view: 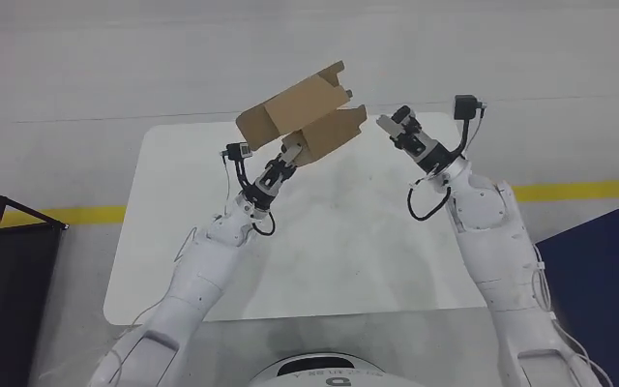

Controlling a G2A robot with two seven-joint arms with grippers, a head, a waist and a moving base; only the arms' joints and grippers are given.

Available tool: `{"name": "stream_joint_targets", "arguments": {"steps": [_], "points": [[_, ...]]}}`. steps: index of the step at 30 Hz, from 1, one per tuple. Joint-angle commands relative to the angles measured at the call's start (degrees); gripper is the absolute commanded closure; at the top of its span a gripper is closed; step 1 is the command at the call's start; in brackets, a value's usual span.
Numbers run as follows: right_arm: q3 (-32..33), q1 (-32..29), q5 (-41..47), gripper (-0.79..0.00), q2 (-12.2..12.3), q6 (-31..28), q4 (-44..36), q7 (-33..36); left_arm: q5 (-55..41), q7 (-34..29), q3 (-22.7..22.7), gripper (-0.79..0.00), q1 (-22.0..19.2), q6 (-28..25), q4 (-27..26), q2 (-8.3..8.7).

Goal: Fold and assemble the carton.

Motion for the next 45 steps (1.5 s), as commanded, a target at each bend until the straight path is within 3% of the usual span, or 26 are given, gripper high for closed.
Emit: {"name": "stream_joint_targets", "arguments": {"steps": [1,7,12,13,15,16,18,25,36,41,45], "points": [[-0.83,0.86,0.31,-0.785,-0.09,-0.13,0.84,0.40,-0.60,-0.88,0.05,0.000,-0.02,0.01,0.02,0.06],[-2.79,3.24,1.20,-0.785,-0.33,-1.88,4.30,1.13,-2.04,-2.98,0.33,0.000,0.09,0.12,-0.25,0.15],[-3.77,4.43,3.21,-0.785,-0.40,-7.10,5.65,1.86,-1.72,-3.76,0.57,0.000,0.02,0.54,0.02,0.17],[-3.83,4.49,3.75,-0.727,-0.38,-9.05,5.64,2.04,-1.49,-3.83,0.65,0.000,0.01,0.67,0.16,0.16],[-3.95,4.34,5.33,-0.690,-0.29,-13.66,5.74,2.63,-1.21,-3.88,0.80,0.000,0.00,0.92,0.48,0.13],[-3.92,4.30,5.73,-0.606,-0.19,-15.66,5.93,3.20,-1.13,-3.91,0.86,0.000,-0.02,0.99,0.62,0.11],[-3.80,4.19,5.91,-0.514,0.02,-18.78,6.26,4.27,-1.14,-3.89,0.93,0.000,-0.08,1.05,0.79,0.08],[-3.84,3.19,5.97,-0.385,0.91,-25.31,6.07,8.52,-1.19,-4.26,0.98,0.000,-0.36,1.75,0.96,0.08],[-1.88,0.73,7.93,-0.292,2.45,-25.75,4.11,10.37,3.82,-2.17,1.33,0.000,-1.57,3.43,2.73,-0.15],[-1.28,-0.29,7.56,-0.292,3.24,-25.75,3.77,12.25,8.50,2.96,1.34,0.000,-2.14,3.90,3.61,-0.57],[0.36,-0.60,6.61,-0.314,3.52,-25.62,4.37,9.87,11.36,5.92,1.98,0.000,-2.18,3.72,3.62,-1.03]]}}
